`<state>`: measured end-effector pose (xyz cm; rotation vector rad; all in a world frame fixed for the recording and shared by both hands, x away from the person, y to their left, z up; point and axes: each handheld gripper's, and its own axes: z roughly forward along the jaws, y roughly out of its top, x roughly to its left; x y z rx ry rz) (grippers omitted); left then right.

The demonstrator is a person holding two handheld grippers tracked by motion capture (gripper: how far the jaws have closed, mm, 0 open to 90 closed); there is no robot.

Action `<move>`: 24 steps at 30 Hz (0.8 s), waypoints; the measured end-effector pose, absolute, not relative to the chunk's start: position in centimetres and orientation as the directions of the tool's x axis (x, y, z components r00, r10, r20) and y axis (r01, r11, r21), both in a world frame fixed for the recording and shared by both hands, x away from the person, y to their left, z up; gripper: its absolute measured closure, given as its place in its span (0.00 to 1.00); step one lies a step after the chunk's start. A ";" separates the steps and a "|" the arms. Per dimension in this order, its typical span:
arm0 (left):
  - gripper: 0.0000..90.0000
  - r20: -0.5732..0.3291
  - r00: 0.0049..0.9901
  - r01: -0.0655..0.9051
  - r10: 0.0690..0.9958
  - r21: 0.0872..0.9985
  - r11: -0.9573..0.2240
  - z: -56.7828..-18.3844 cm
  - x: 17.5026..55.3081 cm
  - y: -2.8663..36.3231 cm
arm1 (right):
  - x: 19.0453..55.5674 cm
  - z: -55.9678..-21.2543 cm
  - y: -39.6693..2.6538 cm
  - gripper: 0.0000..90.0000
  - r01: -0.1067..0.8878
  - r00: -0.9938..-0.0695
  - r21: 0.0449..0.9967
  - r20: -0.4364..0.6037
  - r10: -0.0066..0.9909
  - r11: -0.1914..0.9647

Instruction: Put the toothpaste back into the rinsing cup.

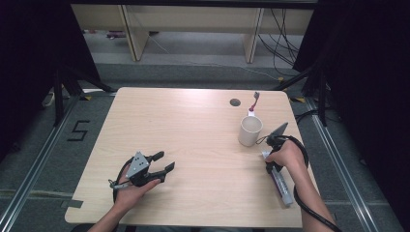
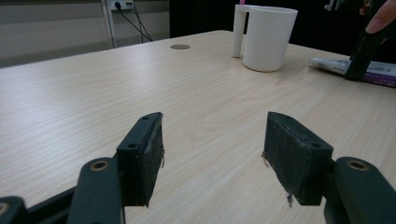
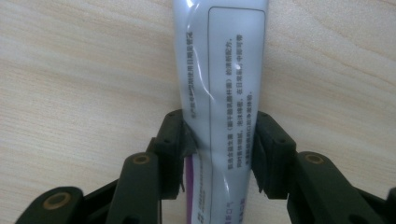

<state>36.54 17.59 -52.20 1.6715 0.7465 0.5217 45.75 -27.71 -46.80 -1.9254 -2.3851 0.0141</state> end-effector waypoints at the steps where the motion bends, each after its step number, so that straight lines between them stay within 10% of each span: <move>1: 0.41 -0.051 0.696 0.198 0.716 0.973 -0.123 -52.2 36.5 17.6 | 45.8 -46.8 -27.9 0.67 0.971 -0.229 -0.053 0.053 0.972 0.231; 24: 0.42 -0.051 0.699 0.191 0.713 0.974 -0.118 -52.2 36.6 17.5 | 44.9 -44.8 -28.2 0.83 0.980 -0.192 0.071 0.080 0.978 0.187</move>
